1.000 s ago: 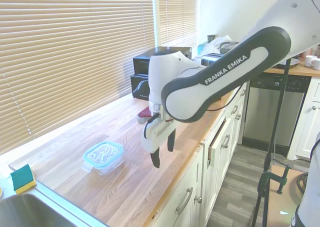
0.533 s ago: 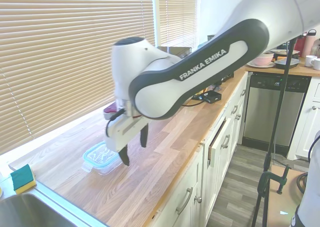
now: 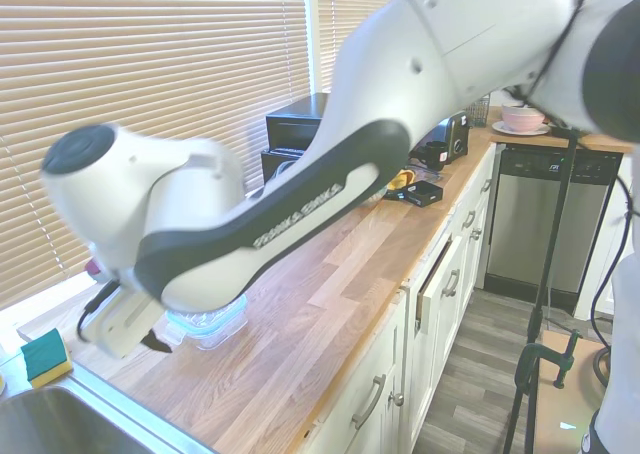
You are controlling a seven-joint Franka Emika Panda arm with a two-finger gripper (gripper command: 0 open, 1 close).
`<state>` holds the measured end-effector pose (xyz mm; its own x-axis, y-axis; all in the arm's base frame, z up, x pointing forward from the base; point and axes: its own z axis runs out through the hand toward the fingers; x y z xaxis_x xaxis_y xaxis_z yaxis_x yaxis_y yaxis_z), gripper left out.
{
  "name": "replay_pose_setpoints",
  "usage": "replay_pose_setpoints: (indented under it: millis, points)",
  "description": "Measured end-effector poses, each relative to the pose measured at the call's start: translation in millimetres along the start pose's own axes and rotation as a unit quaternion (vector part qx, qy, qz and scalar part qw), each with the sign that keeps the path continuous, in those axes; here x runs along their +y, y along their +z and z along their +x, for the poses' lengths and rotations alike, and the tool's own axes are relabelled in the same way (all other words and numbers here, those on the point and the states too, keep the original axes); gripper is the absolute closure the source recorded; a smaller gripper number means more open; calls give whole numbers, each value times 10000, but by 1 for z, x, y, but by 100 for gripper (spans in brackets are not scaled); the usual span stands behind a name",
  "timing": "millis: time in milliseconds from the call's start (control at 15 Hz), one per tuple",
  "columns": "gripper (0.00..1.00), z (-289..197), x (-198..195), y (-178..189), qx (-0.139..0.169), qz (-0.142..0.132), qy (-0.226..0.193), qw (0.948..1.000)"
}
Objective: Uncover the lid of the food container
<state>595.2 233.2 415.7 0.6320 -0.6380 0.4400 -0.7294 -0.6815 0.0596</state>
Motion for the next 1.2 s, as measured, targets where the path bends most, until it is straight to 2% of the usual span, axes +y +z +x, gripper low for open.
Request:
replay_pose_setpoints:
  millis: [267, 467, 733, 1000, 1200]
  points:
    - [0, -17, -39, 26, 718, -476, 119, 9962]
    - [0, -27, -54, 46, 1242, -978, -73, 9874]
    - [0, -42, -67, 74, 1599, -1371, -319, 9771]
    - [0, -35, -73, 87, 2068, -1599, -516, 9638]
    - [0, -36, -81, 93, 2213, -1658, -553, 9594]
